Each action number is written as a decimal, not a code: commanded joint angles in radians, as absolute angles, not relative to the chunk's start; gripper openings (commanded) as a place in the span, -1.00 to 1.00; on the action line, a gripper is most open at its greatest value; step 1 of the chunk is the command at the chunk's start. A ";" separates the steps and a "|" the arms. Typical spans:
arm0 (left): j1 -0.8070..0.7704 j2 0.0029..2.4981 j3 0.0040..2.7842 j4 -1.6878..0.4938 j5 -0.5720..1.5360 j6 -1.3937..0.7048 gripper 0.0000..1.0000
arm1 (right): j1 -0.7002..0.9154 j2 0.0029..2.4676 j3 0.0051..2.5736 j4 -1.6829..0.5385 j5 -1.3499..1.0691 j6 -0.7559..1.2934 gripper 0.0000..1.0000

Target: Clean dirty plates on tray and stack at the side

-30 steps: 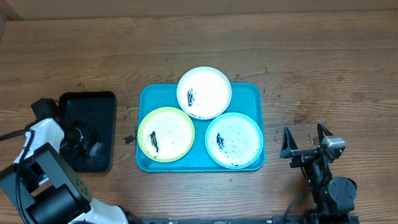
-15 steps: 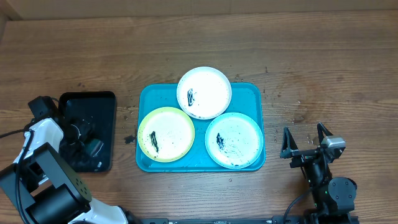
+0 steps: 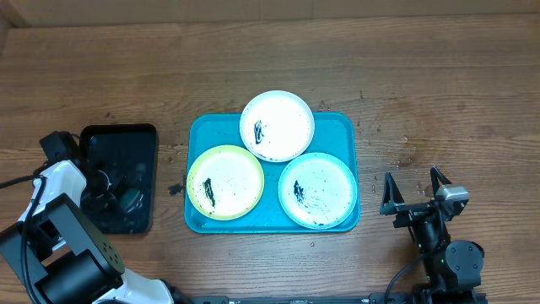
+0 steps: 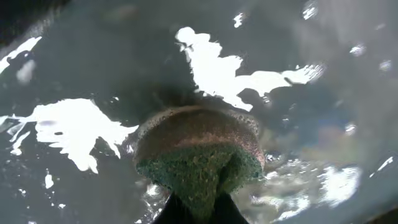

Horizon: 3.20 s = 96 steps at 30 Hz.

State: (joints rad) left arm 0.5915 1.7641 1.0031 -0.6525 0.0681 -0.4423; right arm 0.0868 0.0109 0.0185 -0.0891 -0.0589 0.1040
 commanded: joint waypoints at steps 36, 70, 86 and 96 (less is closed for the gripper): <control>0.595 1.746 1.036 -0.587 0.042 -0.427 0.85 | 0.093 0.003 0.008 -0.081 -0.046 0.100 1.00; 0.595 1.815 1.177 -0.810 0.060 -0.406 -0.92 | 0.093 0.003 0.008 -0.081 -0.046 0.100 1.00; 0.595 1.781 1.709 -1.260 0.373 -0.160 -0.92 | 0.093 0.003 0.008 -0.081 -0.046 0.100 1.00; 0.602 1.831 1.404 -1.148 0.553 -0.337 -0.92 | 0.093 0.003 0.008 -0.081 -0.046 0.100 1.00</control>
State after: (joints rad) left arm 0.5911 1.8091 1.4784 -1.1843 0.3672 -0.2611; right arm 0.0868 0.0109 0.0185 -0.0898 -0.0586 0.1040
